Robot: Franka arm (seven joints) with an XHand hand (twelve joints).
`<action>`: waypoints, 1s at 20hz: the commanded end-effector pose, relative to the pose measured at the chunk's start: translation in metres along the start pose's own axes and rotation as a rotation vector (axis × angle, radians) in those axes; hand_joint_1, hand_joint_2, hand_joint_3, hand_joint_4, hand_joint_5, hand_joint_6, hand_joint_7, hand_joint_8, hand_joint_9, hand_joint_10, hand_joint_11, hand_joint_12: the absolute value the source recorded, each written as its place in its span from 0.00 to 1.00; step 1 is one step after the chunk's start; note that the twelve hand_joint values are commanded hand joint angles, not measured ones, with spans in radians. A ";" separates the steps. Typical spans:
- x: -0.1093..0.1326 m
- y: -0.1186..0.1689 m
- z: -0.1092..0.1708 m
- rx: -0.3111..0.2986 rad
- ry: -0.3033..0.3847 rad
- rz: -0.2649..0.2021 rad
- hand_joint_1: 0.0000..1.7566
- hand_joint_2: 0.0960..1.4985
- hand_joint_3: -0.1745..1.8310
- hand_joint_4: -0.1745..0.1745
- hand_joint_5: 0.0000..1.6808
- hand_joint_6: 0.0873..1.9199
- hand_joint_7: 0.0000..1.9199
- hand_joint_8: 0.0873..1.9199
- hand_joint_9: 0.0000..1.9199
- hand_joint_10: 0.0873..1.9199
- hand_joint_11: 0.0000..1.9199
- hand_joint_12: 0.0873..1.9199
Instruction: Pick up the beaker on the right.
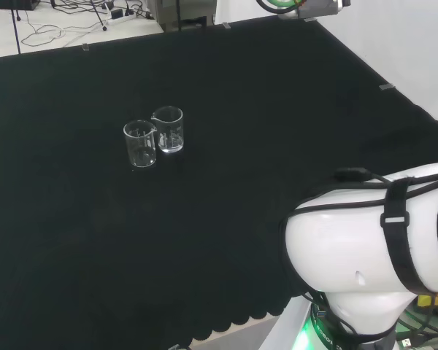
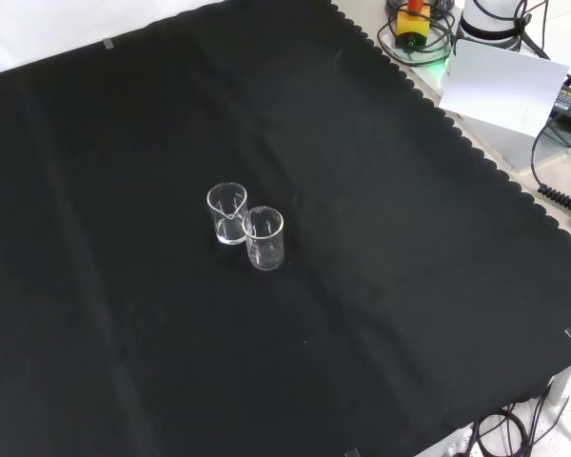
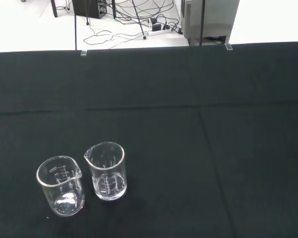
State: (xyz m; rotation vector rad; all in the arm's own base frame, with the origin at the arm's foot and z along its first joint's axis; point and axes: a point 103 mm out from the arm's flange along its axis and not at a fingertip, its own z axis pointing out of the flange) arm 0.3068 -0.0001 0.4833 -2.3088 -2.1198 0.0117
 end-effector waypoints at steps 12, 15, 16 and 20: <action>-0.002 0.014 0.012 0.006 -0.010 0.021 0.01 0.84 0.25 0.51 0.21 0.03 0.03 0.22 0.08 0.28 0.00 0.64; -0.008 0.021 0.020 0.019 -0.010 0.046 0.02 0.84 0.24 0.51 0.22 0.03 0.03 0.22 0.08 0.28 0.00 0.64; -0.009 0.024 0.023 0.022 -0.011 0.054 0.02 0.84 0.24 0.51 0.22 0.03 0.03 0.22 0.08 0.28 0.00 0.64; -0.013 0.032 0.037 0.033 0.000 0.072 0.03 0.84 0.23 0.51 0.22 0.02 0.03 0.22 0.08 0.28 0.00 0.64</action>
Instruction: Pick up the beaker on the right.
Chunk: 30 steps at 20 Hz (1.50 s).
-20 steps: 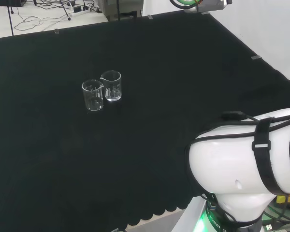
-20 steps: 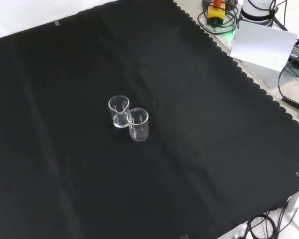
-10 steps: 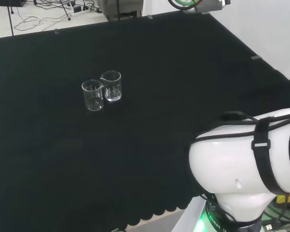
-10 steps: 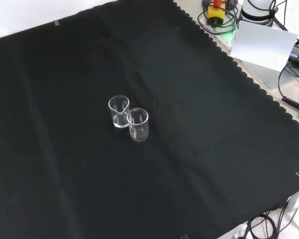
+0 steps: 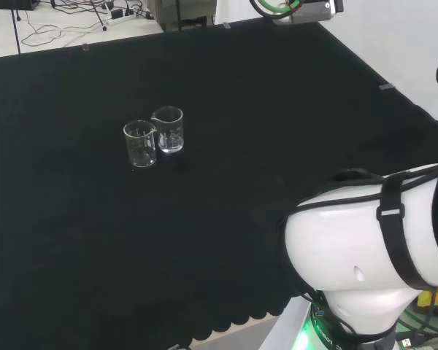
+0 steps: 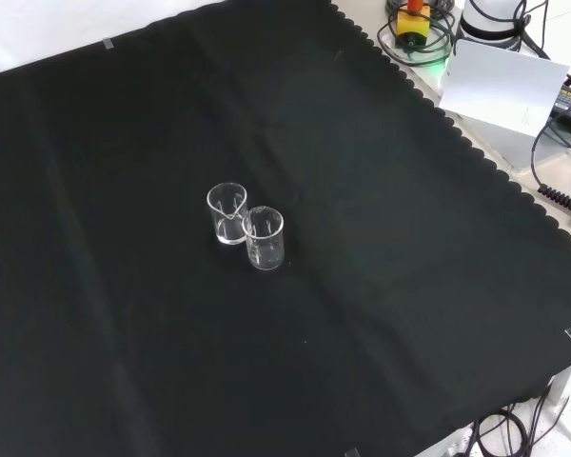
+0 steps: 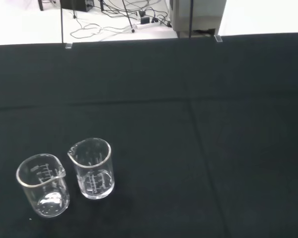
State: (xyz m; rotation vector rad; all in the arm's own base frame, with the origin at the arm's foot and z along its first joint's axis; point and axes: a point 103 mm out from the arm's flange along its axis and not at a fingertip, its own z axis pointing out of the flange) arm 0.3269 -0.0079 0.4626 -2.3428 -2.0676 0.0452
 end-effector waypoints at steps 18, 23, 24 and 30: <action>-0.027 0.103 0.123 0.089 0.143 -0.058 0.21 0.72 0.19 0.50 0.22 0.00 0.06 0.22 0.11 0.29 0.00 0.63; -0.022 0.134 0.149 0.100 0.192 -0.085 0.31 0.64 0.17 0.50 0.22 0.00 0.08 0.23 0.13 0.29 0.00 0.63; -0.020 0.140 0.154 0.106 0.197 -0.089 0.33 0.63 0.17 0.50 0.23 0.00 0.09 0.23 0.13 0.29 0.00 0.63; -0.009 0.165 0.186 0.135 0.240 -0.141 0.43 0.55 0.16 0.50 0.22 0.00 0.10 0.24 0.15 0.29 0.00 0.62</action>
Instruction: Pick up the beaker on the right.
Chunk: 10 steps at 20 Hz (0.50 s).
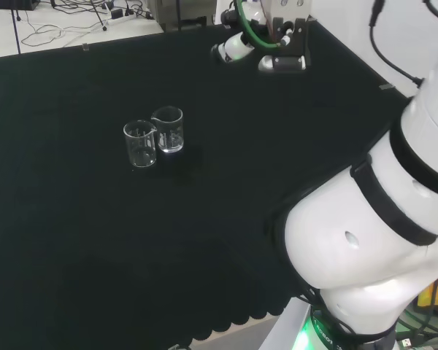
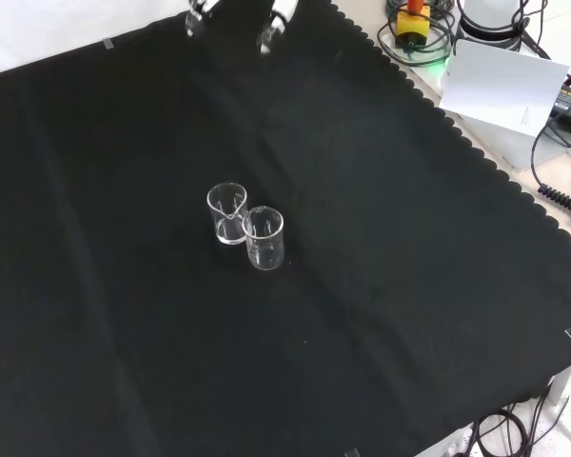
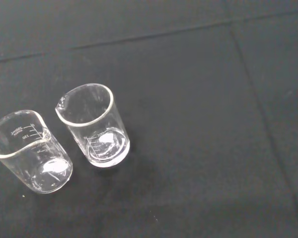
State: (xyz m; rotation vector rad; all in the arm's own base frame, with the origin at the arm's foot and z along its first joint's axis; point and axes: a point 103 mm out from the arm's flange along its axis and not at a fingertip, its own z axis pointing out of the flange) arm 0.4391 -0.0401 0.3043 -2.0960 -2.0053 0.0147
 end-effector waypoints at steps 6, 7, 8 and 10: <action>-0.006 0.071 0.053 0.030 0.115 -0.075 0.46 0.40 0.33 0.47 0.23 0.00 0.11 0.25 0.16 0.28 0.00 0.63; -0.008 0.074 0.059 0.033 0.119 -0.075 0.46 0.39 0.34 0.47 0.23 0.00 0.11 0.25 0.16 0.28 0.00 0.63; -0.009 0.077 0.064 0.036 0.127 -0.075 0.46 0.38 0.35 0.47 0.23 0.00 0.11 0.25 0.16 0.28 0.00 0.64; -0.013 0.083 0.073 0.036 0.142 -0.078 0.46 0.37 0.36 0.46 0.21 0.00 0.11 0.25 0.16 0.28 0.00 0.64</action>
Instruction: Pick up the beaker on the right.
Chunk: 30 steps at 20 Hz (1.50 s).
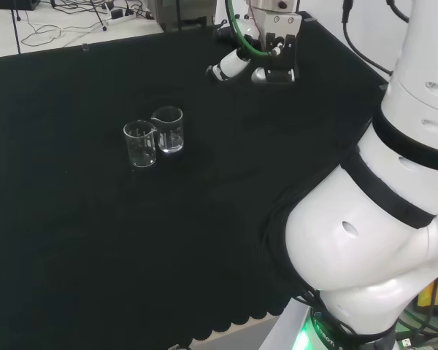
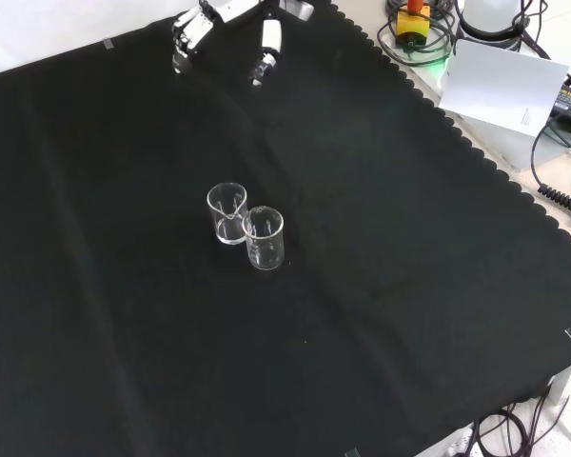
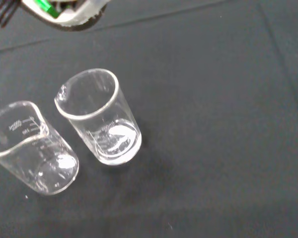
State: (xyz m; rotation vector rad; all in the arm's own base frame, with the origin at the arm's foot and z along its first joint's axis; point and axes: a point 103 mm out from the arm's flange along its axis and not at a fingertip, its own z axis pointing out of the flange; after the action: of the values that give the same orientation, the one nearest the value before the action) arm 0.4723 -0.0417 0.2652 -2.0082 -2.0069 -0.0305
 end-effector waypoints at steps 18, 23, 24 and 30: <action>-0.021 0.077 0.105 0.058 0.225 -0.201 0.45 0.33 0.37 0.40 0.23 0.00 0.18 0.31 0.27 0.29 0.07 0.72; -0.020 0.080 0.127 0.069 0.265 -0.244 0.47 0.32 0.37 0.39 0.21 0.00 0.15 0.30 0.24 0.28 0.07 0.71; -0.019 0.081 0.129 0.067 0.270 -0.250 0.47 0.32 0.37 0.38 0.21 0.00 0.14 0.30 0.24 0.28 0.07 0.71; -0.011 0.085 0.141 0.042 0.300 -0.276 0.49 0.31 0.37 0.38 0.23 0.00 0.15 0.30 0.24 0.28 0.06 0.71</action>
State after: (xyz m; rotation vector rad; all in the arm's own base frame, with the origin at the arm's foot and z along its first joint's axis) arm 0.5263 -0.0249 0.1186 -1.5921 -2.0414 -0.2934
